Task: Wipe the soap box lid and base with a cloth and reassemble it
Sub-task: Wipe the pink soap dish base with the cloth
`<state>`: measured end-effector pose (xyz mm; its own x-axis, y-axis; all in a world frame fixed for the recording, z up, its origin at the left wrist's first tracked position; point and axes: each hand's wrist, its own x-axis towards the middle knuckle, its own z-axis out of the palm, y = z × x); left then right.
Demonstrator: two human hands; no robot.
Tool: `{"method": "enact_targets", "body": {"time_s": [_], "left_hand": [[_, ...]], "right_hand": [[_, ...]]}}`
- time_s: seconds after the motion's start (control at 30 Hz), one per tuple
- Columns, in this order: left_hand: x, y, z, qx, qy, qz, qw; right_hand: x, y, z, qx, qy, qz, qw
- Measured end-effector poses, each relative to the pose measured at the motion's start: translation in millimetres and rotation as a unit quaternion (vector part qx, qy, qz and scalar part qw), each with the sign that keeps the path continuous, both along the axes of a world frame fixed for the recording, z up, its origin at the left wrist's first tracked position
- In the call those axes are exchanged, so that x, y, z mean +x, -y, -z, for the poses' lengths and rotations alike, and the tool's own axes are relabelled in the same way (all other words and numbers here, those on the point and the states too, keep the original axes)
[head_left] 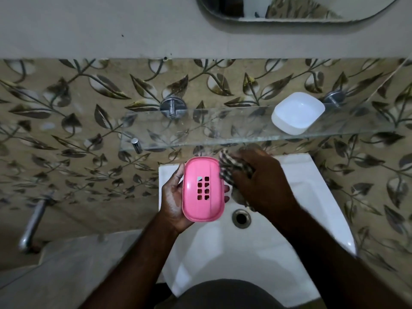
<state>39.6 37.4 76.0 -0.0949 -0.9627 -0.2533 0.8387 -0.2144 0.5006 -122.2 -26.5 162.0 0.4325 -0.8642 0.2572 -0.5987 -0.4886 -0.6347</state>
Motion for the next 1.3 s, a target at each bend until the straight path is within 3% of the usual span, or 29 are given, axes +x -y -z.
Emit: {"method": "enact_targets", "body": {"time_s": [0.1,0.2,0.27,0.33,0.43,0.5,0.57,0.67,0.93,1.1,1.2,1.3], "left_hand": [[-3,3,-3,0.022,0.043,-0.031,0.998],[0,3,-5,0.041,0.042,-0.028,0.998],[3,2,-1,0.045,0.032,-0.023,0.998],[4,2,6,0.045,0.024,-0.031,0.998],[4,3,7,0.055,0.021,-0.023,0.998],[2,5,6,0.067,0.047,-0.021,0.996],[-4,7,5,0.066,0.070,-0.038,0.995],[-10,11,-1,0.063,0.080,-0.054,0.993],[-3,11,-2,0.124,0.074,-0.067,0.987],[-7,14,-3,0.126,0.073,-0.064,0.987],[-4,16,-8,0.116,0.117,-0.040,0.986],[-1,16,-10,0.118,0.186,0.012,0.975]], "right_hand": [[19,-16,1,-0.045,-0.123,-0.059,0.990],[31,-40,7,-0.083,-0.177,-0.134,0.972],[31,-48,10,-0.062,-0.193,-0.209,0.957],[25,-44,8,0.019,-0.204,-0.263,0.943],[20,-24,2,0.117,-0.135,-0.184,0.966],[21,-10,0,0.067,-0.108,-0.082,0.989],[29,-8,-1,0.029,-0.093,-0.041,0.994],[42,-26,2,0.017,-0.087,-0.054,0.995],[24,-45,25,-0.013,-0.055,-0.212,0.976],[-2,-29,36,-0.024,-0.131,-0.292,0.947],[-14,-16,43,0.008,-0.101,-0.242,0.965],[-15,2,35,0.087,0.027,-0.099,0.991]]}}
